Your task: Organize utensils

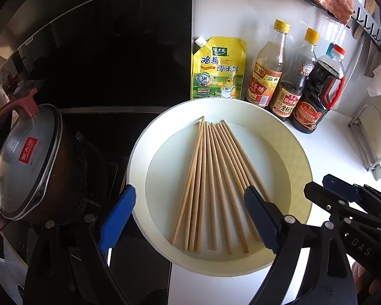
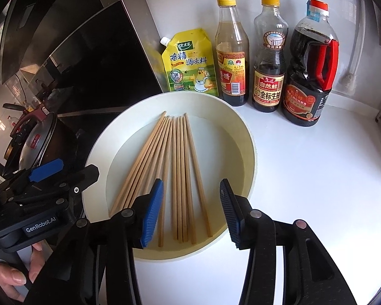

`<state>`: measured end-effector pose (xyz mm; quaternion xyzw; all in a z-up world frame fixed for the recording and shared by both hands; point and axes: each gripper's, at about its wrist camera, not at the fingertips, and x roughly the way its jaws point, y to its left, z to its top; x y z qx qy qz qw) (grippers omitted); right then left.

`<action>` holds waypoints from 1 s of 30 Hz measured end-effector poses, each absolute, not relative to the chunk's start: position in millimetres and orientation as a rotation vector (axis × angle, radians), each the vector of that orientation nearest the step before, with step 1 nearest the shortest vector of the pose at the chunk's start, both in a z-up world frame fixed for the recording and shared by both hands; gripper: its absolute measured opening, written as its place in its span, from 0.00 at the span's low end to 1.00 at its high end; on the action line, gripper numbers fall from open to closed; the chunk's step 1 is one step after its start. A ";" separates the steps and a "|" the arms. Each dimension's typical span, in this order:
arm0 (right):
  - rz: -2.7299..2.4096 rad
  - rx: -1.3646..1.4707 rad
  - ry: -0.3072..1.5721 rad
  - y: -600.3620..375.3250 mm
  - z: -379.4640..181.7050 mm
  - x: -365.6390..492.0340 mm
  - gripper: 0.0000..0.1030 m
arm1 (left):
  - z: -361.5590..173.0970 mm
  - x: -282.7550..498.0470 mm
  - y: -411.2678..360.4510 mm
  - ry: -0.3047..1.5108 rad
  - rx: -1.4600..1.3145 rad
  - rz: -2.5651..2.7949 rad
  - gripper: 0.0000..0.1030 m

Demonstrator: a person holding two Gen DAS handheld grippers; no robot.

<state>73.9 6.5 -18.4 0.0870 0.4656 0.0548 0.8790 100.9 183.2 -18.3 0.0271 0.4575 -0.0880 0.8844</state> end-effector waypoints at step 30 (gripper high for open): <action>0.091 0.160 0.969 3.5 -18.9 71.8 0.51 | -22.2 102.5 184.7 0.976 0.056 -0.181 0.93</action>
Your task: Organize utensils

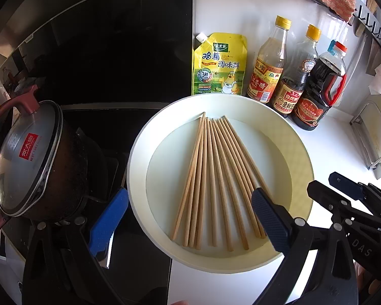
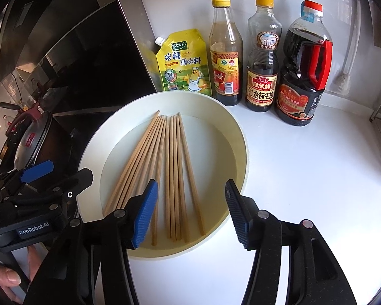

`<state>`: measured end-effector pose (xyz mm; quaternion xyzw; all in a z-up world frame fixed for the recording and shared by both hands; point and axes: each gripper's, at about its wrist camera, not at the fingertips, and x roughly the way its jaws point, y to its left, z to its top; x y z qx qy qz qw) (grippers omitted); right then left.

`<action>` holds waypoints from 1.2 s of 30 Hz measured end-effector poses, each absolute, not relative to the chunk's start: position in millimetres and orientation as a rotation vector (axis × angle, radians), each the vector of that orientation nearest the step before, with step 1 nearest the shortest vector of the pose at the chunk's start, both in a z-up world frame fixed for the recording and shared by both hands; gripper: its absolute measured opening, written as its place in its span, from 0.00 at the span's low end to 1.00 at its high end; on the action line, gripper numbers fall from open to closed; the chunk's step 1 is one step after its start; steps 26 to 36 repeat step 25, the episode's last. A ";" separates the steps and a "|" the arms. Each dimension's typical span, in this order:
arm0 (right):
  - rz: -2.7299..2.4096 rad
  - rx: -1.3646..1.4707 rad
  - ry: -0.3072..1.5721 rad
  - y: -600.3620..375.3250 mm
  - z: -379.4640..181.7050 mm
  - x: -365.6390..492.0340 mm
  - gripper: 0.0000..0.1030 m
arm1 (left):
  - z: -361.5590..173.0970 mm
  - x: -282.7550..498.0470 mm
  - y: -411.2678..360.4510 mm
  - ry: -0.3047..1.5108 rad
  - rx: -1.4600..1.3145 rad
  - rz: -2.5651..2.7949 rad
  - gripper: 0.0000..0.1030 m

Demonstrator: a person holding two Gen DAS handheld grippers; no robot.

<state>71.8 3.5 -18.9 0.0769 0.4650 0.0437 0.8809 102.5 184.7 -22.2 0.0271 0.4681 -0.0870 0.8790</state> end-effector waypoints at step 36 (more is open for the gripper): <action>0.095 0.155 0.970 3.7 -18.9 72.1 0.52 | -25.2 106.7 186.8 0.994 0.047 -0.171 0.93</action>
